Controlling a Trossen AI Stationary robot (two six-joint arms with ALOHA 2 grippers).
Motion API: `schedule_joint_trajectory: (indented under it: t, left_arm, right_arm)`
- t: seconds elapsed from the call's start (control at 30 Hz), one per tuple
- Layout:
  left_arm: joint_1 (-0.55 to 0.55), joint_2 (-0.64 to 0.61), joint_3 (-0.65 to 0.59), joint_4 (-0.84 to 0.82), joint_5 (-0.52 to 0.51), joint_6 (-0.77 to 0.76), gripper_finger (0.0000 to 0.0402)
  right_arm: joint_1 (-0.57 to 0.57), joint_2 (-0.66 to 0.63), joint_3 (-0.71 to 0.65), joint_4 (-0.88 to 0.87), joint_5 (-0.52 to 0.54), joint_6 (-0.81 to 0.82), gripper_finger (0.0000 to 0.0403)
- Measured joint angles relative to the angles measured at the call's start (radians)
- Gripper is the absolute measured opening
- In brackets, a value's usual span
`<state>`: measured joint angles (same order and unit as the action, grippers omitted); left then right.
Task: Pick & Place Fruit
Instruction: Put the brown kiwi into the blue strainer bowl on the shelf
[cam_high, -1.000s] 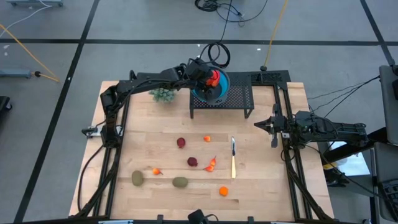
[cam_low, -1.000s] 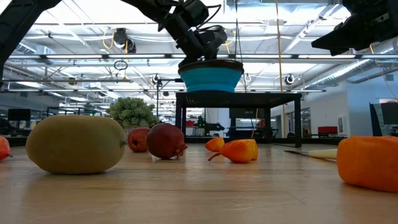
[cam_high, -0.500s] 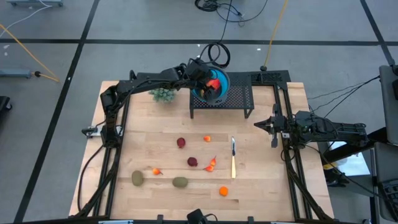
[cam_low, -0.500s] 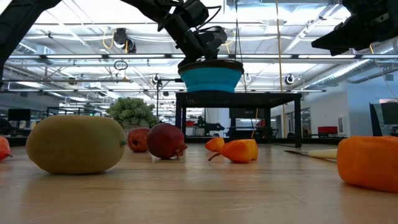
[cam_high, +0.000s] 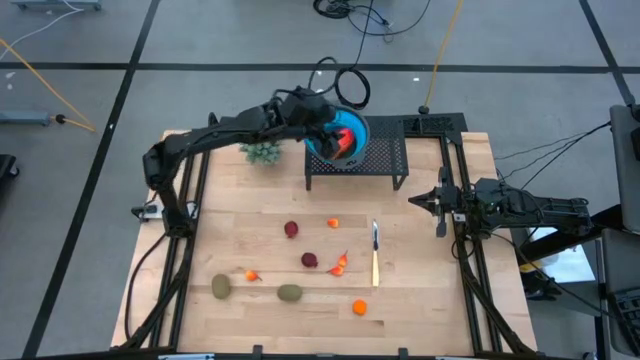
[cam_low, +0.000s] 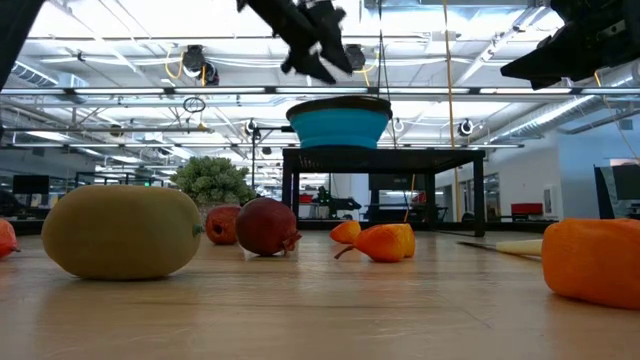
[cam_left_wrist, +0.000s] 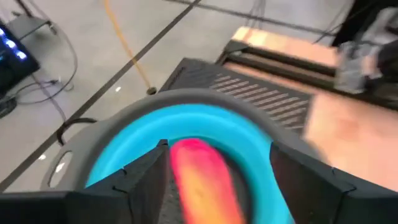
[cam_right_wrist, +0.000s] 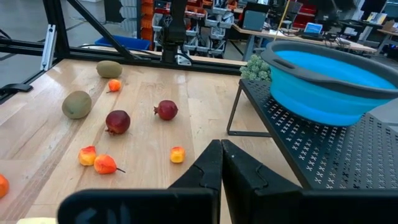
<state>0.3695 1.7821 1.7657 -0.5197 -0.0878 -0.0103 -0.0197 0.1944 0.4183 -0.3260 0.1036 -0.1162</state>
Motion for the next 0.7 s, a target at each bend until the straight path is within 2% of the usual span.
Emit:
schedule_joint_trajectory:
  t: [0.33,0.7]
  left_arm:
    - [-0.177,-0.135,0.001,-0.201,-0.012,-0.091,0.0208]
    - [-0.367,-0.148,0.001,-0.366,-0.018,-0.314,0.0131]
  right_arm:
    - [0.000,0.000,0.000,0.000,0.000,0.000,0.0000]
    - [0.000,0.000,0.000,-0.001,0.000,0.000,0.0000]
